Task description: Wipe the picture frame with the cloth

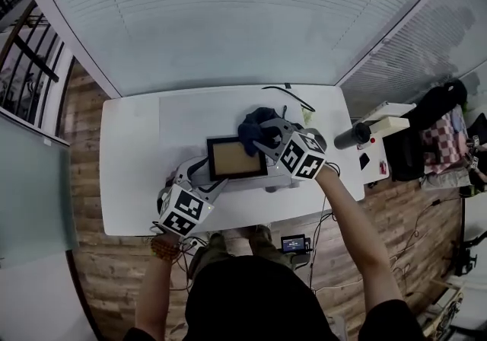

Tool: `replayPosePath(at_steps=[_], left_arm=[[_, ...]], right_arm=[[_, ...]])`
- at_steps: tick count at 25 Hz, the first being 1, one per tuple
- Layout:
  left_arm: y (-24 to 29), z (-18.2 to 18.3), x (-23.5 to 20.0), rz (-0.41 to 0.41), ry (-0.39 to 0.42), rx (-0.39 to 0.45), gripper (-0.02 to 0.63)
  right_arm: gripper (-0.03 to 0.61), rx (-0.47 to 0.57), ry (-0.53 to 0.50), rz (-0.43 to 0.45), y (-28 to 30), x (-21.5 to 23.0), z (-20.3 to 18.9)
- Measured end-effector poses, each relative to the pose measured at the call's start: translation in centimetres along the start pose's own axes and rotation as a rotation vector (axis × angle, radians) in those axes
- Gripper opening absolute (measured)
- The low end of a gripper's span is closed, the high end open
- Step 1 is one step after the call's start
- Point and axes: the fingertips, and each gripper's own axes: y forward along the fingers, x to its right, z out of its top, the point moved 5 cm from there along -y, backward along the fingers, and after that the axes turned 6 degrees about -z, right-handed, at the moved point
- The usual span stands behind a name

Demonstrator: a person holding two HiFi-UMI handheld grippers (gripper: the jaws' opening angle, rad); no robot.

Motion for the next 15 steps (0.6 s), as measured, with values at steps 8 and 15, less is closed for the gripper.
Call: replayPosePath(at_steps=[8,15], left_arm=[[0.23,0.05,-0.03,-0.015,-0.005,-0.007,0.272],[0.21,0.03,-0.40,0.016,0.008,0.007,0.262]], right_arm=[[0.051,-0.022,0.077,0.019,0.07,0.01,-0.07],[0.049,0.040,0.173,-0.027,-0.27,-0.43,-0.79]])
